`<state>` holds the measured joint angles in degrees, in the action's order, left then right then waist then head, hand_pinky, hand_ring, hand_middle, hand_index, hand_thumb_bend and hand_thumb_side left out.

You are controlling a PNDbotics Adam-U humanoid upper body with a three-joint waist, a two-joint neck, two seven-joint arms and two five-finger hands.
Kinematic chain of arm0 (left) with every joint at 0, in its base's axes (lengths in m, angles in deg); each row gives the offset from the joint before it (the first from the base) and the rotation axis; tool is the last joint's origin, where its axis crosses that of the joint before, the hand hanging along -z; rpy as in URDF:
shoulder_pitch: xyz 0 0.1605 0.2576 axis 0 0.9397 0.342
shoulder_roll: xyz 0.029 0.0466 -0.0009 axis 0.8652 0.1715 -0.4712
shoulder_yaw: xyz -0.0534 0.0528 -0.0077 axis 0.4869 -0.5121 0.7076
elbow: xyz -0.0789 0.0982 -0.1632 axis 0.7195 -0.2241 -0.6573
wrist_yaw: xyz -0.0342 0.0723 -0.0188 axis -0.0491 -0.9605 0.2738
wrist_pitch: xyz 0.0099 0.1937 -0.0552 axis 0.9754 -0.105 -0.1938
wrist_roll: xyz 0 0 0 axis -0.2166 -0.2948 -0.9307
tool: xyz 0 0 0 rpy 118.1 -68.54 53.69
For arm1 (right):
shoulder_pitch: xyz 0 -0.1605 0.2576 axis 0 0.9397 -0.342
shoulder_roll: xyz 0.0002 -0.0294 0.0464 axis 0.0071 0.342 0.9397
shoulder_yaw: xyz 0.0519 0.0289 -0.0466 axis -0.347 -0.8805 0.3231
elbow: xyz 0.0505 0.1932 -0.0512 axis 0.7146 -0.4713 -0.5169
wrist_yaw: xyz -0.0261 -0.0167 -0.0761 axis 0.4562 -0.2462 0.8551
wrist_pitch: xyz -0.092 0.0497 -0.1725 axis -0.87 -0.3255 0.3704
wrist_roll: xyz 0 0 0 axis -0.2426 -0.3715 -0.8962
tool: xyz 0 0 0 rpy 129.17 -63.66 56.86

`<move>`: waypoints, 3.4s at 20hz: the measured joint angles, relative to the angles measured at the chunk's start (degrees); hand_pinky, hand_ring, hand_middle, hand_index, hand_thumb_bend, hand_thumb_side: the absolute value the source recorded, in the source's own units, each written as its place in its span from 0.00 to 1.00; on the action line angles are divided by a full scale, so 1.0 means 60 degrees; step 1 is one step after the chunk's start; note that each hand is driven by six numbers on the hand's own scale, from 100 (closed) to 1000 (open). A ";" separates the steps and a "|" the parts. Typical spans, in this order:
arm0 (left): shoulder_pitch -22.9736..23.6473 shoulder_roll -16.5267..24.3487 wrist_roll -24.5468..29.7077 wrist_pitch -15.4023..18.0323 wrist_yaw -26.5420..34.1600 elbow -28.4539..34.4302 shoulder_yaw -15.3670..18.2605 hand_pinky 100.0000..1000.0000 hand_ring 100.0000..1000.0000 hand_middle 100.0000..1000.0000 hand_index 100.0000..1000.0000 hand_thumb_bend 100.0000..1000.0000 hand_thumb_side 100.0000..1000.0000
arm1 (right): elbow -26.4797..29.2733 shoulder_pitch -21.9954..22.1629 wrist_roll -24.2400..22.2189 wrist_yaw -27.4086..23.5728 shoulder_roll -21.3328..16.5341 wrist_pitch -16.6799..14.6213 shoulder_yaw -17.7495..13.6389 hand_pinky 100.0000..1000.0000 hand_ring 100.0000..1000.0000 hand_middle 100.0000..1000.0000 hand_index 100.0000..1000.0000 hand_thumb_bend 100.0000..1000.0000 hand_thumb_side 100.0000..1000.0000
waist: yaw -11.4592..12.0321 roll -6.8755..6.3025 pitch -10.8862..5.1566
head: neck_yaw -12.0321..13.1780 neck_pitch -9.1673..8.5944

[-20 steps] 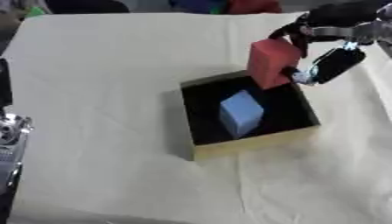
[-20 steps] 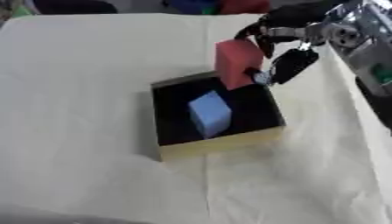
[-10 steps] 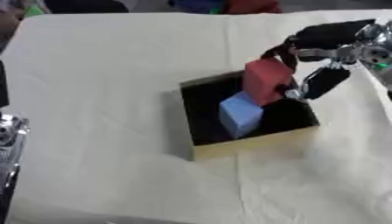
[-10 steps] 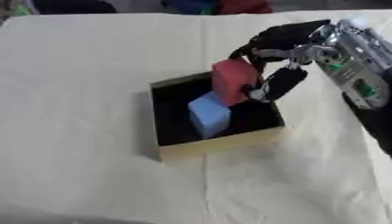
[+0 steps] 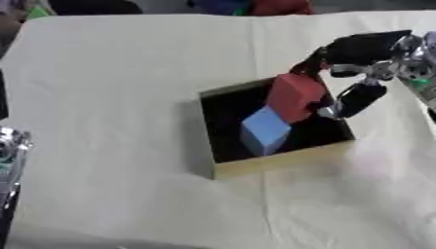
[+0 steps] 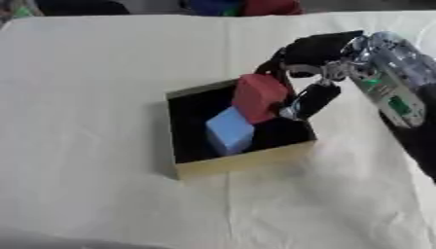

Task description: Pick up objects on the table and place them in the box.

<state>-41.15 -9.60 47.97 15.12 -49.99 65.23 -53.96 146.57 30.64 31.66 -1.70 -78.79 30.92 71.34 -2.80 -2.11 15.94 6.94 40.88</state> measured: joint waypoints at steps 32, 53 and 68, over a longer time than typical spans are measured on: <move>-0.0009 -0.0001 -0.0009 0.0005 -0.0001 0.0000 0.0001 0.72 0.68 0.70 0.92 0.01 0.80 | 0.1812 0.0561 0.1969 -0.0004 0.0071 0.1007 -0.2121 0.76 0.74 0.68 0.95 0.00 0.79 | 0.0000 0.0008 0.0011 | -0.0419 -0.0105; -0.0099 -0.0001 -0.0094 0.0074 -0.0026 0.0000 0.0001 0.72 0.69 0.70 0.92 0.02 0.78 | 0.2946 0.0898 0.7912 -0.3023 0.1114 0.3815 -0.3445 0.78 0.75 0.72 0.96 0.00 1.00 | 0.0283 0.0015 0.0017 | -0.0581 -0.0101; -0.0248 -0.0002 -0.0120 0.0127 -0.0028 0.0000 -0.0004 0.72 0.69 0.70 0.92 0.02 0.78 | 0.2848 0.1366 0.9398 -0.4336 0.1862 0.3265 -0.4190 0.78 0.73 0.70 0.93 0.00 1.00 | 0.0430 -0.0024 0.0064 | -0.0806 -0.0099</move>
<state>-42.64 -9.61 47.25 15.88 -50.16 65.23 -53.98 163.66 38.84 88.04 -27.72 -67.61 50.51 46.19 -0.22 -2.25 16.33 2.10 40.29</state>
